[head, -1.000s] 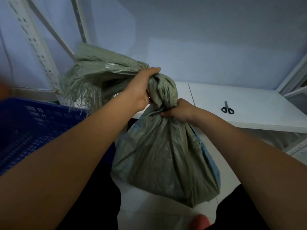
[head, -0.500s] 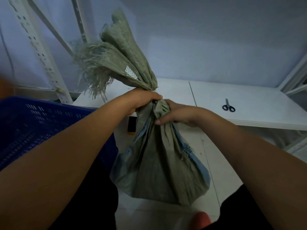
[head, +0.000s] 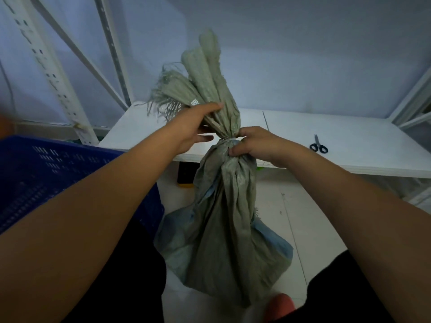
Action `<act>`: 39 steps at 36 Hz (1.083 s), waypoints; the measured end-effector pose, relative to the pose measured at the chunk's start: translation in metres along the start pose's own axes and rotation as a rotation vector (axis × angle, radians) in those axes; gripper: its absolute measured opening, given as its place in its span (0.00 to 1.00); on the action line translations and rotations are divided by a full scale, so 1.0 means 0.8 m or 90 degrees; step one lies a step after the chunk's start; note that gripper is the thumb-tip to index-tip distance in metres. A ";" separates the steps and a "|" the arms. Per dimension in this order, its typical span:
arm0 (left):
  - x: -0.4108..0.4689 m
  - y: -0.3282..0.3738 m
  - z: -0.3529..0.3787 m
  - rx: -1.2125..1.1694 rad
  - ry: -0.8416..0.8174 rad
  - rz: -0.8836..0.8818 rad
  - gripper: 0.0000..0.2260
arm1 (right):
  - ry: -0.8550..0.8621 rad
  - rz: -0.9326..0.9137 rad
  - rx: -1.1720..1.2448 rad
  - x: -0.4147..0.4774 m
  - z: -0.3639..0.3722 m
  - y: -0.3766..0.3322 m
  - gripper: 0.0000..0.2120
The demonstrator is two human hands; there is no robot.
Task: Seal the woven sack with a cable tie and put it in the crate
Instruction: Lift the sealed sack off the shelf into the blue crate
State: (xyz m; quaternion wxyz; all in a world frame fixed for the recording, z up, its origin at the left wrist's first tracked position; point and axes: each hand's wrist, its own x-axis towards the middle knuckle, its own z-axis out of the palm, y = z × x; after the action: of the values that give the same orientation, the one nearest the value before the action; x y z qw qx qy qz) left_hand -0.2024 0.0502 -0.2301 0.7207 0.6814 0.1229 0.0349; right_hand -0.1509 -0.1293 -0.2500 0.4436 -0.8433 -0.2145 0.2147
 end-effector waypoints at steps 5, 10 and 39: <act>-0.005 -0.003 0.016 -0.063 -0.101 -0.049 0.17 | 0.011 -0.046 0.015 -0.007 0.009 -0.007 0.18; -0.012 -0.021 0.050 0.008 -0.122 -0.144 0.14 | 0.052 -0.068 -0.033 -0.008 0.031 -0.009 0.26; 0.018 0.022 -0.050 -0.491 0.103 -0.032 0.12 | -0.033 -0.157 -0.412 -0.012 0.022 -0.010 0.13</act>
State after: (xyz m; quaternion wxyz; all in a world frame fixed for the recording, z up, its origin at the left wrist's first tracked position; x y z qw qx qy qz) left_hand -0.1955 0.0932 -0.2164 0.9125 0.3521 0.1738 0.1148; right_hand -0.1698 -0.1195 -0.2507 0.1705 -0.9021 -0.3830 0.1016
